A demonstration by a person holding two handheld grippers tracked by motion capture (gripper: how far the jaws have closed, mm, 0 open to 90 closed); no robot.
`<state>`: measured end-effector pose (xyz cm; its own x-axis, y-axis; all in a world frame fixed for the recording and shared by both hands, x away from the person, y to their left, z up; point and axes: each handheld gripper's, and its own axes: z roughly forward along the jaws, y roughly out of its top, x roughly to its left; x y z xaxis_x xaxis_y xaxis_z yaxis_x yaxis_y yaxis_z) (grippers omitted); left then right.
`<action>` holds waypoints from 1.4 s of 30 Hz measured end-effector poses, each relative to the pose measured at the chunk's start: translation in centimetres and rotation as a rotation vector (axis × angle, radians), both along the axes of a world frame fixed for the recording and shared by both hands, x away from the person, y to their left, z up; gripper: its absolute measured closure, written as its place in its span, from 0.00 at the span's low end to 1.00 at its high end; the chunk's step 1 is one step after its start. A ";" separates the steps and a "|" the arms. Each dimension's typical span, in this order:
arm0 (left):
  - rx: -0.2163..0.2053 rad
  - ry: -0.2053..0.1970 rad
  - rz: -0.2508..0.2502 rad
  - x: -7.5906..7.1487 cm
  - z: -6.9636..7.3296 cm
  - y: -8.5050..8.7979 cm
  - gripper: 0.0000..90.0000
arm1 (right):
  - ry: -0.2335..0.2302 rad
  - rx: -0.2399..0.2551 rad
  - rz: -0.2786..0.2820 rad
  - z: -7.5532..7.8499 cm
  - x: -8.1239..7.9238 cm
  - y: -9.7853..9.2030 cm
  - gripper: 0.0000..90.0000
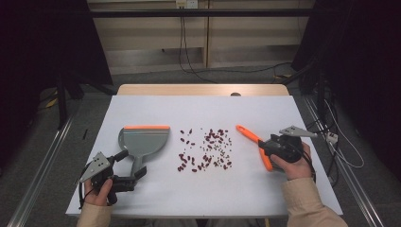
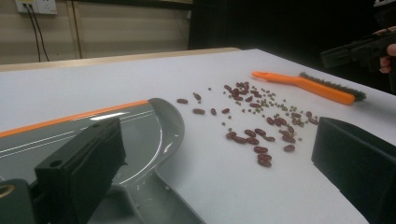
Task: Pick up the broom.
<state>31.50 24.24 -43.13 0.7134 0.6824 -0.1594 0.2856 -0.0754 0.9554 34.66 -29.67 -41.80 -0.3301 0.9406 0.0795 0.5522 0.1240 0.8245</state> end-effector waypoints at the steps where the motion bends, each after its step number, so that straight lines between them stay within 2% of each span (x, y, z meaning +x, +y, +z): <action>1: 0.000 0.000 -0.001 0.0 0.0 0.0 0.03 | 0.017 0.005 0.002 0.1 0.4 0.0 0.51; 3: 0.006 -0.003 -0.007 0.0 0.0 0.0 0.03 | 0.061 -0.012 0.012 0.2 1.1 0.0 0.53; 6: 0.007 -0.004 -0.009 0.1 0.0 -0.1 0.03 | 0.097 -0.033 0.023 0.2 2.1 0.2 0.59; 9: 0.009 -0.006 -0.010 0.1 0.0 -0.1 0.03 | 0.111 -0.055 0.011 0.2 2.7 0.3 0.60; 10: 0.010 -0.006 -0.011 0.1 0.0 0.0 0.03 | 0.140 -0.069 0.004 0.0 3.2 0.3 0.61; 13: 0.010 -0.006 -0.012 0.1 0.0 0.0 0.03 | 0.197 -0.055 -0.003 -0.5 3.9 0.4 0.63; 18: 0.010 -0.005 -0.011 0.1 0.0 0.0 0.03 | 0.291 -0.090 -0.017 -1.2 5.0 0.7 0.66; 20: 0.010 -0.003 -0.010 0.2 0.0 0.0 0.03 | 0.290 -0.117 -0.018 -1.3 5.4 0.9 0.66; 22: 0.009 -0.002 -0.009 0.2 0.0 0.0 0.03 | 0.309 -0.142 -0.018 -1.4 5.8 1.0 0.67; 23: 0.009 -0.002 -0.009 0.2 0.0 0.0 0.03 | 0.309 -0.142 -0.018 -1.4 5.8 1.0 0.67; 25: 0.014 -0.003 -0.011 0.2 0.0 0.0 0.03 | 0.354 -0.129 -0.007 -1.6 6.4 1.2 0.68; 32: 0.024 -0.005 -0.011 0.3 -0.1 0.1 0.03 | 0.402 -0.178 0.005 -1.8 6.9 1.7 0.72; 35: 0.032 -0.004 -0.009 0.3 -0.1 0.1 0.03 | 0.422 -0.158 0.002 -2.2 7.1 1.6 0.72; 37: 0.029 -0.004 -0.008 0.3 -0.1 0.0 0.03 | 0.430 -0.166 -0.002 -2.1 7.1 1.6 0.72; 41: 0.034 -0.006 -0.011 0.3 -0.1 0.0 0.03 | 0.447 -0.202 0.001 -2.1 7.3 1.9 0.72; 42: 0.032 -0.007 -0.012 0.3 -0.1 -0.1 0.03 | 0.461 -0.226 0.005 -2.0 7.4 2.2 0.72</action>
<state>31.81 24.16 -43.20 0.7226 0.6784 -0.1327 0.2783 -0.1098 0.9542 42.08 -27.48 -43.85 -0.3130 0.9497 0.0123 0.8508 0.2746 0.4480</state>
